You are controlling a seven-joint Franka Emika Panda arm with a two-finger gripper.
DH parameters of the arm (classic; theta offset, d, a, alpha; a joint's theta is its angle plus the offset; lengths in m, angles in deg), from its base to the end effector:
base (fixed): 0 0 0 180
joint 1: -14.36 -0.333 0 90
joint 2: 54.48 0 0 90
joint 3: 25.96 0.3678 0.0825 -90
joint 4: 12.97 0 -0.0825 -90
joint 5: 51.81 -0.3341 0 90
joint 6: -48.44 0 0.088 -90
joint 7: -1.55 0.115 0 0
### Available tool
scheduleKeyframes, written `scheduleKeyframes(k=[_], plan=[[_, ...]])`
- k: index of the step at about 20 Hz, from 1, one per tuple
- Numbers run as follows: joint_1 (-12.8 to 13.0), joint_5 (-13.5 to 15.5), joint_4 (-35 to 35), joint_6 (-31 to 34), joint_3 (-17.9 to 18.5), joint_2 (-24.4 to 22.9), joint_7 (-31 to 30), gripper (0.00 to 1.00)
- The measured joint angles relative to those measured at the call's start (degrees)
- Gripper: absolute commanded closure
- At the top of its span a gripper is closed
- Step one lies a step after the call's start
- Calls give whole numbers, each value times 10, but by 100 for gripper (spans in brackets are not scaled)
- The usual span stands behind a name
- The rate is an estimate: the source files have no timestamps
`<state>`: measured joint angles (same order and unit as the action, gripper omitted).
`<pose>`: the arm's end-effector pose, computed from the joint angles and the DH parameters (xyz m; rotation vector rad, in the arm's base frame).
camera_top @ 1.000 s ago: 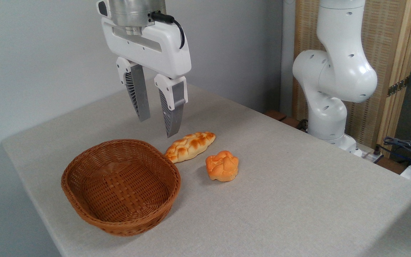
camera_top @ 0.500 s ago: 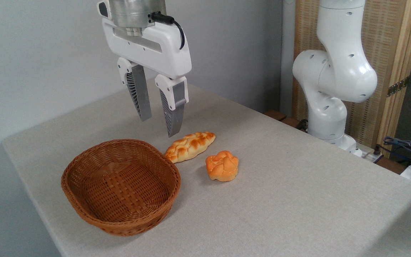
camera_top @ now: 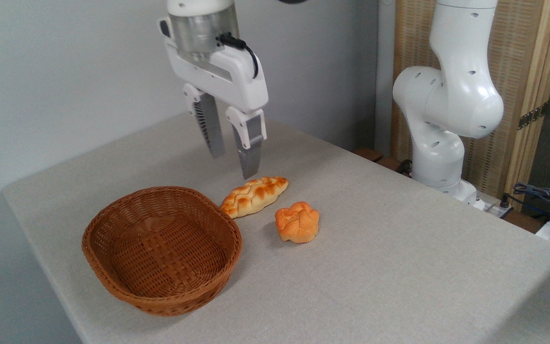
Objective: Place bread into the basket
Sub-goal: 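Lower the open gripper down onto the braided bread loaf, then close the gripper on the middle of the braided loaf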
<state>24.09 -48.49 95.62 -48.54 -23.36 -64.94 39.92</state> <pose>0.4386 -0.0588 0.6275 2.8378 -1.1787 -0.0029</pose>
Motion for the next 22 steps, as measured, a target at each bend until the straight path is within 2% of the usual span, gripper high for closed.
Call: scheduleKeyframes(k=[2,6,10,13,15,16,18,19,20,22], plan=[[17,6,45,-8,-3,-20,0,0],[28,15,113,-28,-39,-31,0,0],[33,16,180,-89,-68,-29,0,0],[34,16,224,-141,-77,-28,0,0],[36,31,237,-162,-77,-23,0,1],[37,43,239,-169,-77,-21,0,10],[38,58,240,-175,-77,-16,0,46],[39,62,240,-175,-77,-14,0,57],[39,63,241,-176,-77,-12,0,68],[39,67,241,-176,-77,-7,0,79]])
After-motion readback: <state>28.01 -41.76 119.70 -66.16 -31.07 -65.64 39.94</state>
